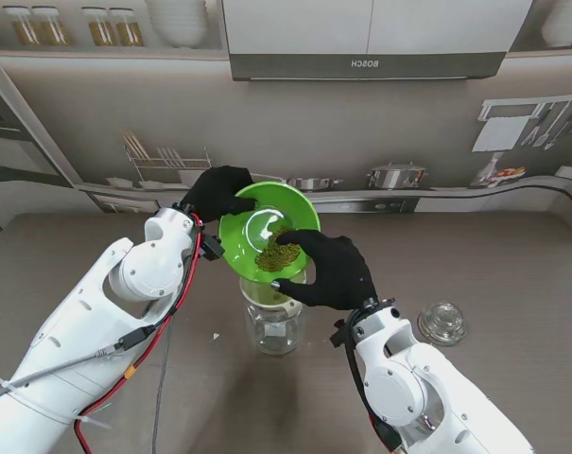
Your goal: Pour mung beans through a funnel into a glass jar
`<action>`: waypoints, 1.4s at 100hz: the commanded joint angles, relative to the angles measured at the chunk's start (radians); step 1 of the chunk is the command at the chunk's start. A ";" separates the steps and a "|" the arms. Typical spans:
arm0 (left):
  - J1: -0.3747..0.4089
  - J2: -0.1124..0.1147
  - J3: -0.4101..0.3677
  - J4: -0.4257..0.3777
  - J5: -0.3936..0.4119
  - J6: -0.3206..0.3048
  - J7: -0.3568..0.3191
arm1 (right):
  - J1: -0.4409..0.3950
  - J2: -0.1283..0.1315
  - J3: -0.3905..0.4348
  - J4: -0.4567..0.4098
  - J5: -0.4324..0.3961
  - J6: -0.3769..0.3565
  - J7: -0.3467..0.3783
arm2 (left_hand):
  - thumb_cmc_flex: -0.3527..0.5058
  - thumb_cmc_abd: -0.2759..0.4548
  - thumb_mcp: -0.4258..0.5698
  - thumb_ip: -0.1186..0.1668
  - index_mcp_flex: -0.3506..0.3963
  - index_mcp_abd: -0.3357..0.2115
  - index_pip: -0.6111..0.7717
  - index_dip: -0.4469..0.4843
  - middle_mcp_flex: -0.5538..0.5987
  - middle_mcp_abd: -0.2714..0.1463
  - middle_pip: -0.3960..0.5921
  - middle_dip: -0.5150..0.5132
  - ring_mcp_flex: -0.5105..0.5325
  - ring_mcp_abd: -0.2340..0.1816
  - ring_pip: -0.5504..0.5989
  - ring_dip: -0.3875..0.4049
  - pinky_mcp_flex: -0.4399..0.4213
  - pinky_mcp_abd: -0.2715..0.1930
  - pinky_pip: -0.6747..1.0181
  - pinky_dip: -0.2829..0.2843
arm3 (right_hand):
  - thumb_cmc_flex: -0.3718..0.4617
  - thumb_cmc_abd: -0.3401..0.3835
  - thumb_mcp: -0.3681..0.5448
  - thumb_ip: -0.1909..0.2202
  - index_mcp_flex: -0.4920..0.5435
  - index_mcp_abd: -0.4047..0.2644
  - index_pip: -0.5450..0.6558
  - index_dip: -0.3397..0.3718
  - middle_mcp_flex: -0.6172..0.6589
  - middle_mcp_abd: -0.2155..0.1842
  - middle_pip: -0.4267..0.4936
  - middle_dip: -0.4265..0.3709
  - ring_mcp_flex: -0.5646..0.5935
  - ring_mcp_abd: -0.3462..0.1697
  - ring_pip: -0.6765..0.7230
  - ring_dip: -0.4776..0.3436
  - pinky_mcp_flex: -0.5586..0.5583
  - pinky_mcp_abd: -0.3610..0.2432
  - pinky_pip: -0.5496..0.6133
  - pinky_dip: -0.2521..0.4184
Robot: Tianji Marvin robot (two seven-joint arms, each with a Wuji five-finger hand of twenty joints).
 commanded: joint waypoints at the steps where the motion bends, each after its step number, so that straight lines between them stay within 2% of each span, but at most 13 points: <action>1: 0.005 -0.007 -0.001 -0.012 0.012 -0.016 -0.002 | -0.005 -0.004 -0.002 -0.003 -0.003 0.000 0.009 | 0.117 0.037 0.075 0.040 0.068 -0.076 0.073 0.013 0.040 0.032 0.014 0.008 0.022 0.004 0.031 0.002 0.051 -0.020 0.013 -0.004 | -0.030 0.020 0.024 0.026 -0.024 0.004 0.011 -0.019 -0.019 -0.019 0.005 -0.013 0.002 -0.017 0.001 -0.012 -0.008 -0.028 0.007 -0.013; 41: 0.016 -0.005 0.002 0.009 0.103 -0.102 0.056 | -0.005 -0.004 -0.003 -0.004 -0.007 0.002 0.008 | 0.112 0.036 0.077 0.039 0.066 -0.080 0.079 0.008 0.040 0.029 0.016 0.013 0.023 -0.003 0.034 0.004 0.052 -0.029 0.015 -0.003 | -0.032 0.021 0.023 0.026 -0.027 0.002 0.012 -0.021 -0.028 -0.018 0.006 -0.013 -0.001 -0.016 0.000 -0.013 -0.010 -0.028 0.008 -0.016; 94: 0.007 -0.015 0.035 0.060 0.224 -0.203 0.190 | -0.003 -0.005 -0.010 0.000 -0.015 -0.004 -0.006 | 0.105 0.033 0.084 0.036 0.064 -0.086 0.088 0.000 0.042 0.021 0.018 0.013 0.024 -0.011 0.037 0.004 0.053 -0.042 0.019 -0.003 | -0.033 0.021 0.021 0.027 -0.025 0.003 0.014 -0.022 -0.030 -0.017 0.009 -0.014 0.000 -0.019 0.001 -0.013 -0.011 -0.029 0.009 -0.018; 140: -0.001 -0.013 0.050 0.091 0.303 -0.282 0.253 | -0.002 -0.006 -0.014 0.005 -0.032 -0.002 -0.028 | 0.101 0.034 0.087 0.033 0.059 -0.092 0.096 -0.006 0.039 0.017 0.020 0.015 0.023 -0.017 0.036 0.002 0.053 -0.051 0.018 -0.005 | -0.034 0.020 0.023 0.026 -0.024 0.003 0.020 -0.022 -0.029 -0.019 0.012 -0.015 0.004 -0.019 0.003 -0.013 -0.010 -0.030 0.011 -0.020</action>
